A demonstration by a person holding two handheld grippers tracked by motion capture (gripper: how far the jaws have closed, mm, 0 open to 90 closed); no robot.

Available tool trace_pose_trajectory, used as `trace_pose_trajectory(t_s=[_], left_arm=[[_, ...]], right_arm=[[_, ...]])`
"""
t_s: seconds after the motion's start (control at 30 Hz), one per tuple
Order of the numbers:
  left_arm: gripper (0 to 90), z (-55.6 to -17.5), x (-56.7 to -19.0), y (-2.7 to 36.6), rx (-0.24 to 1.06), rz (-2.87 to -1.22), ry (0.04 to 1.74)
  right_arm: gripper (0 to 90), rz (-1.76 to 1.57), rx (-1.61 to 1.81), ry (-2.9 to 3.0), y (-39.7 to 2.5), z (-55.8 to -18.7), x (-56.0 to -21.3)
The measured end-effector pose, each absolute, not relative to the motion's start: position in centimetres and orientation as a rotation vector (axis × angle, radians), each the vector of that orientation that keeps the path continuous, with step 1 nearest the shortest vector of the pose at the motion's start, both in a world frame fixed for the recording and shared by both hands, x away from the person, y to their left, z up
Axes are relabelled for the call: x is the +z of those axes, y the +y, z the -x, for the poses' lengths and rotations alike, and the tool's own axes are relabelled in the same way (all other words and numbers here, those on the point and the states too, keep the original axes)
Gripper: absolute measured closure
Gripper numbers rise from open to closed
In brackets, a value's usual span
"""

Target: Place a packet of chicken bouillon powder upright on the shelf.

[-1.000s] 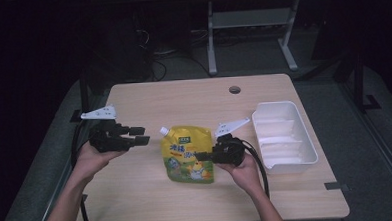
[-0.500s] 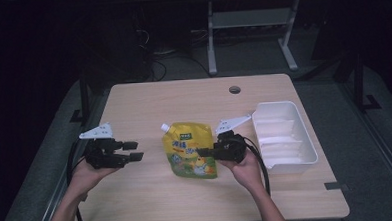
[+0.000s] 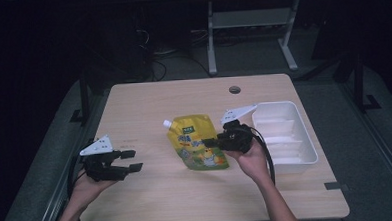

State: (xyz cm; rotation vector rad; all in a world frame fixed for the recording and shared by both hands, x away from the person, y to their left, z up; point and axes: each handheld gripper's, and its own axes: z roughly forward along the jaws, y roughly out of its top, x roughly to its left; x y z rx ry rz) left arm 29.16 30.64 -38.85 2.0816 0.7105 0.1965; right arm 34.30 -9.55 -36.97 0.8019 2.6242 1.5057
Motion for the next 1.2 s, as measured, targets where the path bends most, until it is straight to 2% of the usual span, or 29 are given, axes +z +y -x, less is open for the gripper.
trace_pose_trajectory(t_s=[0.53,1.2], left_arm=[[36.4,-28.2,-41.6,30.9,0.216,-2.070,0.722],[34.3,-27.7,-42.9,31.1,0.241,-2.070,0.734]], right_arm=[[88.4,-0.801,1.547,2.575,-12.3,-34.1,-34.6],[88.5,-0.821,1.575,2.475,-18.6,-33.0,-31.7]])
